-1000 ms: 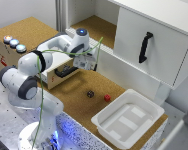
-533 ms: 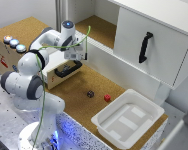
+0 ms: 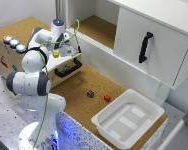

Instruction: Go towards the drawer and store the yellow object

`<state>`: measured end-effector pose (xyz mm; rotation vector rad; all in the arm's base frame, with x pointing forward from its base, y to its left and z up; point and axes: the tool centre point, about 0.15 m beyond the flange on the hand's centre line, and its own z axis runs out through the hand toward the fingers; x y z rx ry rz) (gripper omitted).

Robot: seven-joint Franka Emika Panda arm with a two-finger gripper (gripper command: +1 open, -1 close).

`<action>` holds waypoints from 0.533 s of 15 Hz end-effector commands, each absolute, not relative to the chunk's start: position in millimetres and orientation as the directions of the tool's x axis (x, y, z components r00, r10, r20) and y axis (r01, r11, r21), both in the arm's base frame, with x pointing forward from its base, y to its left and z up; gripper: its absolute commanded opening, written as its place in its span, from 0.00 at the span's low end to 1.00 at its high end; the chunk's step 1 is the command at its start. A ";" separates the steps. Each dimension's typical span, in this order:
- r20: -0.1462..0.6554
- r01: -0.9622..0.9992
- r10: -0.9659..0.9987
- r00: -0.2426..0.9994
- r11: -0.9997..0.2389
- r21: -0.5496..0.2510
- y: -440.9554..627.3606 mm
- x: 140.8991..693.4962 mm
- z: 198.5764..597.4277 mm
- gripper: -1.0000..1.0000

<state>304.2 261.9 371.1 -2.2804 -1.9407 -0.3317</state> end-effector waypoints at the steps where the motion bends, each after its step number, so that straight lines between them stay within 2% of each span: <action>1: 0.053 0.997 0.997 -0.054 0.056 -0.045 295.4 326.7 334.4 0.00; 5: 0.013 0.993 0.995 -0.095 0.096 -0.069 307.6 318.6 332.6 0.00; 6: 0.017 0.995 0.997 -0.079 0.080 -0.065 307.1 319.1 338.2 1.00; 8: 0.043 0.997 0.998 -0.045 0.047 -0.058 301.7 321.5 354.5 1.00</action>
